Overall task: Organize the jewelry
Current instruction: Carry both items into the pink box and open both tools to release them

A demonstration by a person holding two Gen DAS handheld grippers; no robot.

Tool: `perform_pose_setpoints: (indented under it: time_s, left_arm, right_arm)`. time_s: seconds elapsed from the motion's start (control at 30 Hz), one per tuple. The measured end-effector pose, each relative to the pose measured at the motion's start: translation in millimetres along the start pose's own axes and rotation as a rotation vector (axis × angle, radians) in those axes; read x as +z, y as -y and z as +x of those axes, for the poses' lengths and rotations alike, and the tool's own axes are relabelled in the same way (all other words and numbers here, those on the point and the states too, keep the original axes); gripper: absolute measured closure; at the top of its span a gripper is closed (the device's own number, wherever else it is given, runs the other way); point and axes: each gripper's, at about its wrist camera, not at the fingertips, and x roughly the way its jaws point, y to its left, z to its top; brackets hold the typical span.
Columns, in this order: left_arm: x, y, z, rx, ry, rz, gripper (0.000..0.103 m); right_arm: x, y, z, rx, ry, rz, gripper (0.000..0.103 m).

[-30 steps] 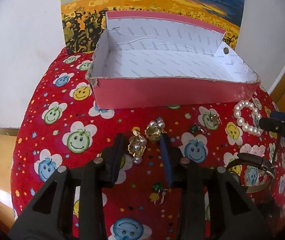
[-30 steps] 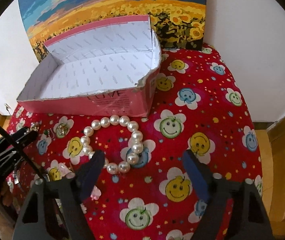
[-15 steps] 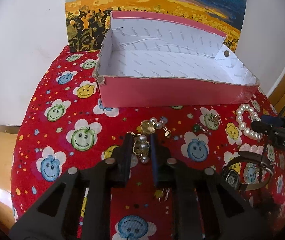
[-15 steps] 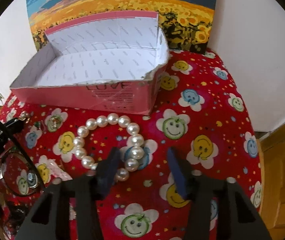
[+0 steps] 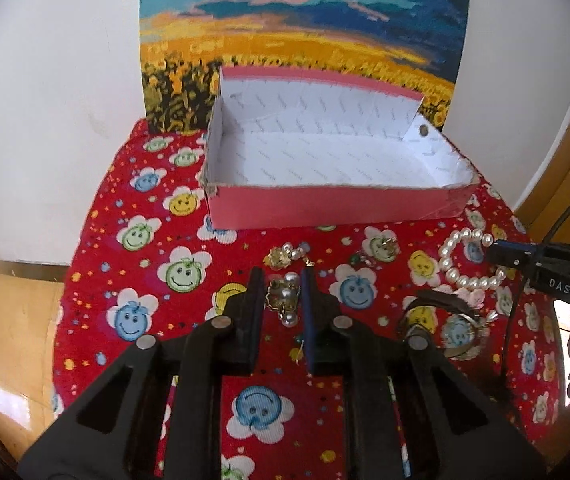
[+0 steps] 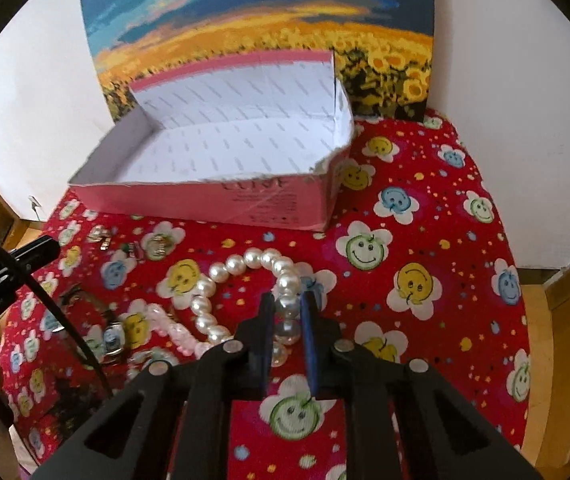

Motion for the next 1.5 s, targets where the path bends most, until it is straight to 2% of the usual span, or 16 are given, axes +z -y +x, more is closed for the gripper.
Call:
perform_pose_setpoints:
  time_s: [0.4, 0.73, 0.97, 1.17, 1.5]
  left_arm:
    - [21, 8, -30, 0.000, 0.065, 0.036, 0.093]
    - [53, 13, -29, 0.003, 0.086, 0.065, 0.093]
    - [80, 18, -4, 0.006, 0.085, 0.079, 0.093]
    - [98, 18, 27, 0.016, 0.067, 0.085, 0.093]
    - [104, 12, 87, 0.020, -0.026, 0.064, 0.093]
  right_arm:
    - [14, -14, -57, -0.004, 0.123, -0.061, 0.088]
    - [52, -22, -70, 0.001, 0.181, -0.092, 0.088]
    - [91, -27, -54, 0.011, 0.199, -0.091, 0.088]
    - [123, -27, -23, 0.020, 0.187, -0.098, 0.088]
    - [140, -13, 44, 0.032, 0.117, -0.075, 0.088]
